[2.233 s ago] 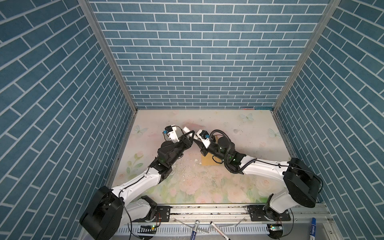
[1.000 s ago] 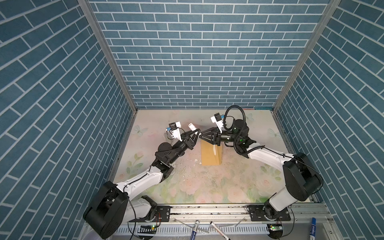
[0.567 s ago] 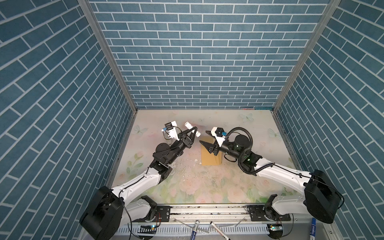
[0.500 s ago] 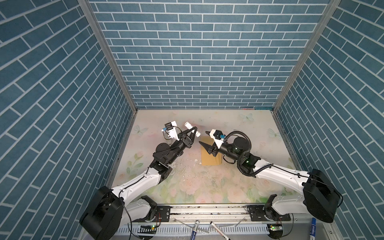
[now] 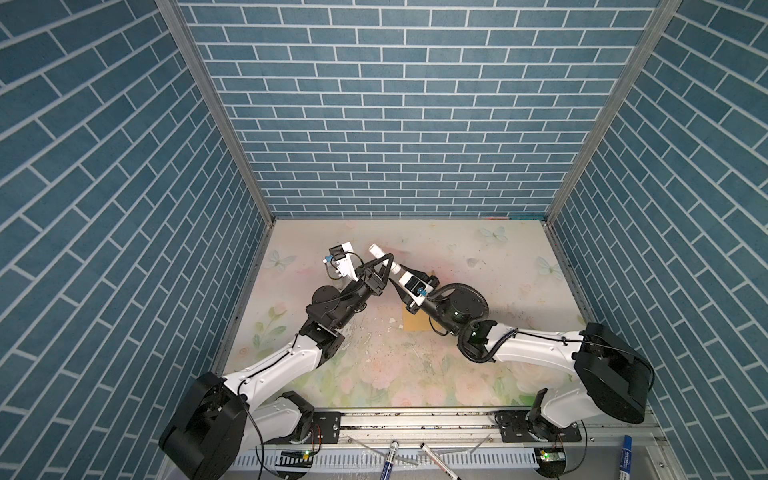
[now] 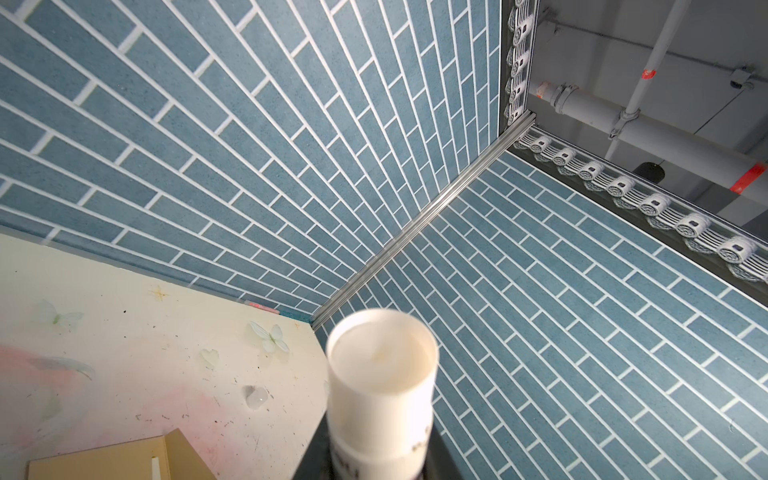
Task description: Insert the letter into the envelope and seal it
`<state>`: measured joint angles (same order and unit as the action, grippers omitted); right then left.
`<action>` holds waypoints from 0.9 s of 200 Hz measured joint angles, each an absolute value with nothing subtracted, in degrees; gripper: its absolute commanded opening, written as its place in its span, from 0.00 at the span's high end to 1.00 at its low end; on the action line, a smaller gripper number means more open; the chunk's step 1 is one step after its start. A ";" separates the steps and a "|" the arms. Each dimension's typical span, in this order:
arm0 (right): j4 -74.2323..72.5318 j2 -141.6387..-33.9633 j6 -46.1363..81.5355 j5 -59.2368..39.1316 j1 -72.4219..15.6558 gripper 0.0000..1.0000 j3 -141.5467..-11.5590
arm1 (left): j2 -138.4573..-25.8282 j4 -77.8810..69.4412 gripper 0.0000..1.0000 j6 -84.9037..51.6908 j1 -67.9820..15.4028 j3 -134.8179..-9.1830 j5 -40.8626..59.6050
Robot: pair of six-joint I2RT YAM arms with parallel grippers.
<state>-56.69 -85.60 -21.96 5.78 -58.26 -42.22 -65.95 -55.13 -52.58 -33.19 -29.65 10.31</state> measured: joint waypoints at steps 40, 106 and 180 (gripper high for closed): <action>-58.78 -86.11 -23.05 7.73 -58.57 0.62 -42.37 | -66.04 -55.16 1.00 -52.75 -33.19 -29.65 10.33; -59.13 -86.15 -23.68 8.19 -58.89 0.73 -42.50 | -66.81 -55.88 1.00 -53.19 -33.19 -29.65 10.46; -57.19 -85.56 -22.68 8.25 -58.87 1.00 -42.74 | -67.44 -56.36 1.00 -53.10 -33.19 -29.65 10.76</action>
<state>-57.19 -85.56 -22.68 8.25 -58.87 -42.74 -67.44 -56.36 -53.10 -33.19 -29.65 10.76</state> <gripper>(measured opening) 0.256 0.278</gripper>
